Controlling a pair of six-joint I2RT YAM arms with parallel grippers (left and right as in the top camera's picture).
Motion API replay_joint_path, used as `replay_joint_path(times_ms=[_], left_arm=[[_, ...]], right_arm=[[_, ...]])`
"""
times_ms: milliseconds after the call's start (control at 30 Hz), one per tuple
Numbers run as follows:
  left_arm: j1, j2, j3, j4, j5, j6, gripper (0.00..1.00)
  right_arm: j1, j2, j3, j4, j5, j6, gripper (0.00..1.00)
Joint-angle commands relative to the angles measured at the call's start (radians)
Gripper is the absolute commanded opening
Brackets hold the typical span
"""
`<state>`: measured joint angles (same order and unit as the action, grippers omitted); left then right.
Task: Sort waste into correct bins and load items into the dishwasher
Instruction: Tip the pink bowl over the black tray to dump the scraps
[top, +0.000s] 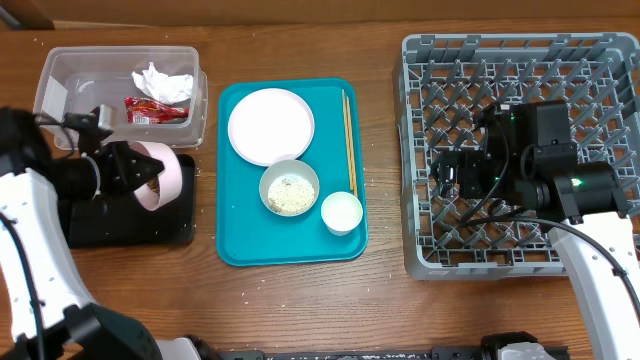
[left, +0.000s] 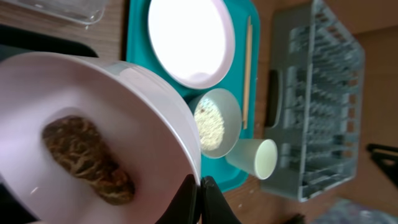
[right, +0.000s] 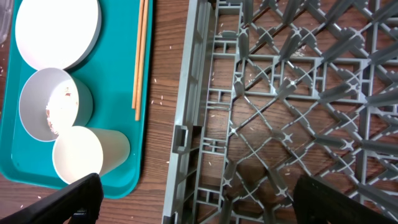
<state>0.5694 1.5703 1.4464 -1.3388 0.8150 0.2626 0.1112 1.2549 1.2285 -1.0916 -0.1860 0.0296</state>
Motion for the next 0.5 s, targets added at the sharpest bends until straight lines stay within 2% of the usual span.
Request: replay_joint_path(times_ms=[0, 200, 367, 467], left_arm=[[0.087, 0.103, -0.035, -0.026, 0.275, 0.164, 0.04], [0.117, 0.242, -0.035, -0.074, 0.482, 0.214, 0.04], [0.119, 0.249, -0.035, -0.093, 0.625, 0.211, 0.04], [0.120, 0.249, -0.035, -0.097, 0.657, 0.203, 0.04]], right_arm=[[-0.004, -0.002, 0.019, 0.009, -0.007, 0.000, 1.00], [-0.004, -0.002, 0.019, 0.005, -0.007, 0.000, 1.00], [-0.004, -0.002, 0.019, -0.003, -0.007, 0.000, 1.00], [-0.004, -0.002, 0.019, -0.005, -0.007, 0.000, 1.00]])
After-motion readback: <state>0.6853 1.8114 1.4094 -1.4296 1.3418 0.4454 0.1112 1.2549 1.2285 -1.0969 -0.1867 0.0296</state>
